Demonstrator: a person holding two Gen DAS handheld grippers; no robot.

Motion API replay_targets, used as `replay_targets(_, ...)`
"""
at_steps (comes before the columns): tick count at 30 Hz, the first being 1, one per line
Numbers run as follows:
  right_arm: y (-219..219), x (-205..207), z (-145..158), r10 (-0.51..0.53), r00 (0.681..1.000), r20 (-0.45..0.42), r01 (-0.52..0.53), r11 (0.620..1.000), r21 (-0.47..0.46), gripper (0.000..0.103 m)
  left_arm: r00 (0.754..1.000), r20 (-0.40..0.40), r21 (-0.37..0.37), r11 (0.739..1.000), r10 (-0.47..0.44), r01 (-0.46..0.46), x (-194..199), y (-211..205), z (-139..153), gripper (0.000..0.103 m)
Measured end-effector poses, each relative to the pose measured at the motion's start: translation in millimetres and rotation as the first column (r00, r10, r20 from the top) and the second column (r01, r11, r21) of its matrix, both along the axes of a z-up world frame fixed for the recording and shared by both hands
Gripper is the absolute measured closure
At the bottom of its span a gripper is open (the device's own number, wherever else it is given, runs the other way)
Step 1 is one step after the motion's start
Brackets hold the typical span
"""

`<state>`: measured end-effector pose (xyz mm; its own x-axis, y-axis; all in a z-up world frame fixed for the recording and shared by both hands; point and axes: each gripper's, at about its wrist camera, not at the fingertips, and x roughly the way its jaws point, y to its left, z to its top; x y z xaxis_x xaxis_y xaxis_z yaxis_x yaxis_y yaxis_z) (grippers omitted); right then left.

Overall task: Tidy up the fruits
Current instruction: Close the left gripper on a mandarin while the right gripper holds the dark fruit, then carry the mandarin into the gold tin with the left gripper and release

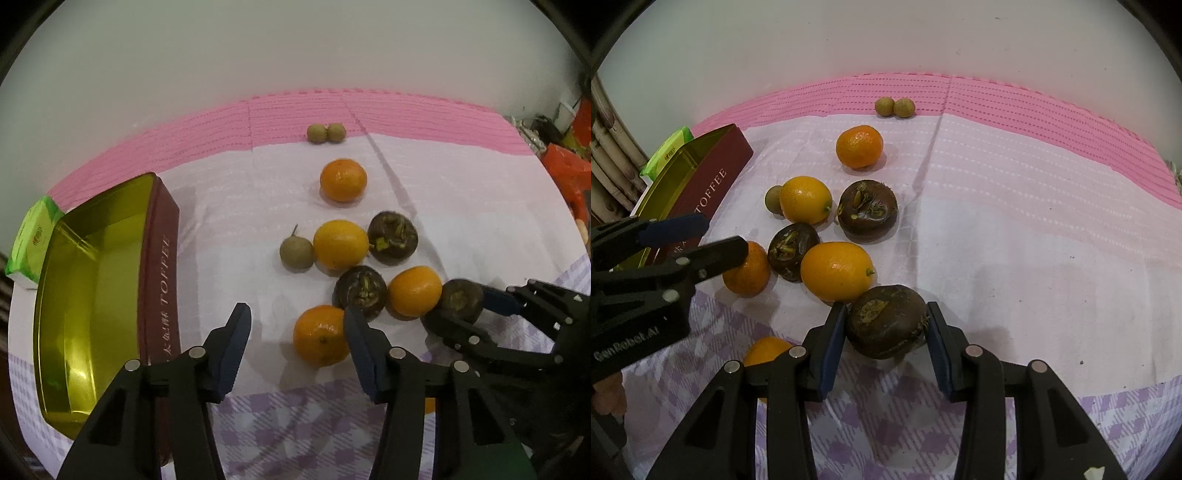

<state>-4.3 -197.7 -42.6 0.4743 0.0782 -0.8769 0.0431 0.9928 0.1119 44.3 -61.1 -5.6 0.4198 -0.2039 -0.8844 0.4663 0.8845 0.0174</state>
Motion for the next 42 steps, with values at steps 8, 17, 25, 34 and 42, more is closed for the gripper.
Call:
replay_targets(8,-0.7,-0.7,0.1,0.004,1.0,0.003,-0.004,1.0,0.005,0.063,0.999,-0.001,0.03,0.998,-0.048,0.048,-4.7,-9.0,-7.3,0.05)
replay_targets(17,-1.0,-1.6,0.3,0.004,1.0,0.006,-0.004,1.0,0.003,0.063,0.998,-0.015,0.026,0.998,-0.054,0.054,-0.9,-12.6,-14.0,0.063)
replay_targets(25,1.6,-1.0,0.7,0.005,1.0,0.003,-0.005,1.0,-0.011,0.063,0.998,-0.011,0.026,0.998,-0.06,0.06,0.1,-14.0,-14.6,0.064)
replay_targets(34,4.6,-0.1,0.6,0.007,1.0,-0.006,-0.007,0.999,-0.036,0.063,0.997,0.013,0.013,0.997,-0.07,0.07,-4.1,-13.1,2.2,0.064)
replay_targets(42,7.3,0.9,0.6,0.007,1.0,-0.015,-0.007,0.999,-0.054,0.063,0.997,0.053,0.011,0.999,-0.048,0.048,7.6,-2.7,20.2,0.064)
